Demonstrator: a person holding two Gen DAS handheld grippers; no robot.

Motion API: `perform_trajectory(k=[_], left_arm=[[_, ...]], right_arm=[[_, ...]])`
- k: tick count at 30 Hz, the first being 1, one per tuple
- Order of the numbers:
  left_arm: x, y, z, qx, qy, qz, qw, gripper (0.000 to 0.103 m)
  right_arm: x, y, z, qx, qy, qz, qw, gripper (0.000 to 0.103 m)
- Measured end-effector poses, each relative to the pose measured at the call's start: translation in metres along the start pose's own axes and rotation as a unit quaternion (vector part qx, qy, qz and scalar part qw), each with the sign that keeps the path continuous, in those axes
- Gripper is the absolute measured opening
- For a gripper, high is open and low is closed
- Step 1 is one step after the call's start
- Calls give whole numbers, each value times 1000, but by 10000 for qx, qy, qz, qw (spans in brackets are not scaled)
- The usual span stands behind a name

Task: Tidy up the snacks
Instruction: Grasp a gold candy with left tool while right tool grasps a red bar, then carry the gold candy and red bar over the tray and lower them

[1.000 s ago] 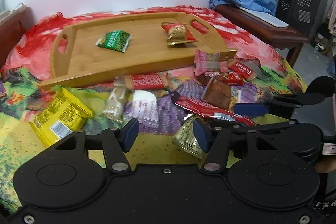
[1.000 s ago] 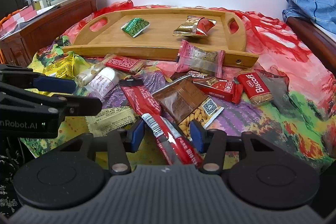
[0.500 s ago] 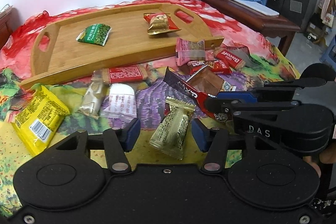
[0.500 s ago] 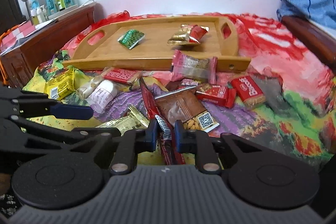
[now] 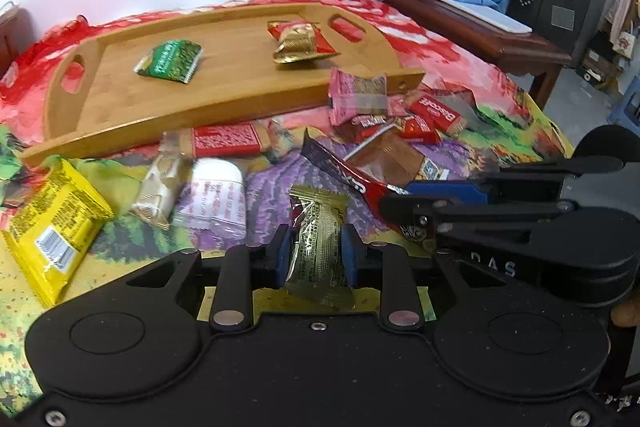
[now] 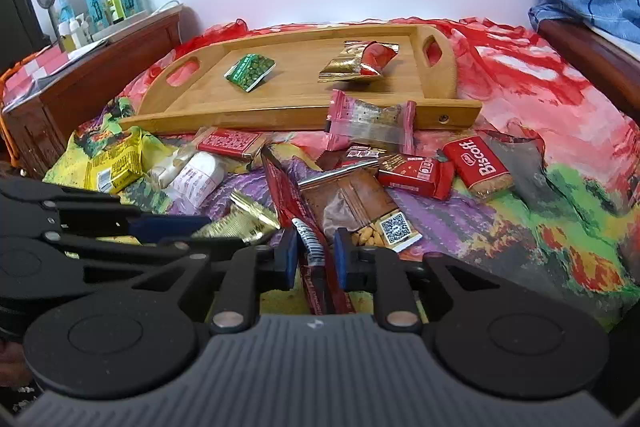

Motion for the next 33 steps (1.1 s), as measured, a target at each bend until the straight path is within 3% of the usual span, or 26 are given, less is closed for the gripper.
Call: perform_trajectory(k=[1, 12, 18, 25, 28, 31, 33], left_arm=[[1, 1, 1, -7, 19, 38, 10000, 25], [24, 12, 5, -111, 313, 472, 9983, 25], [31, 10, 5, -76, 438, 592, 9973, 25], [30, 8, 4, -75, 420, 601, 9973, 25], [30, 8, 4, -76, 441, 597, 9972, 25], [30, 8, 5, -104, 468, 600, 9970, 25], [31, 10, 7, -131, 505, 602, 9968, 25]], right_arm=[[1, 0, 0, -15, 35, -11, 10000, 42], [14, -2, -4, 52, 450, -87, 9989, 45], [22, -1, -7, 81, 609, 145, 9980, 65], [26, -3, -9, 160, 678, 253, 9972, 68], [28, -9, -10, 227, 660, 313, 9971, 61], [31, -12, -9, 111, 693, 218, 9973, 32], [31, -13, -8, 67, 692, 176, 9974, 31]])
Point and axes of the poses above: each gripper's, at about its wrist camera, not at the fingertips, and y roughly against the way its jaws point, x to its left, z to its top, the point moved 3 cm from there along -y, roughly the way its jaws point, and after that the axes turned 9 degrees about -x, right-handed, at the moved point
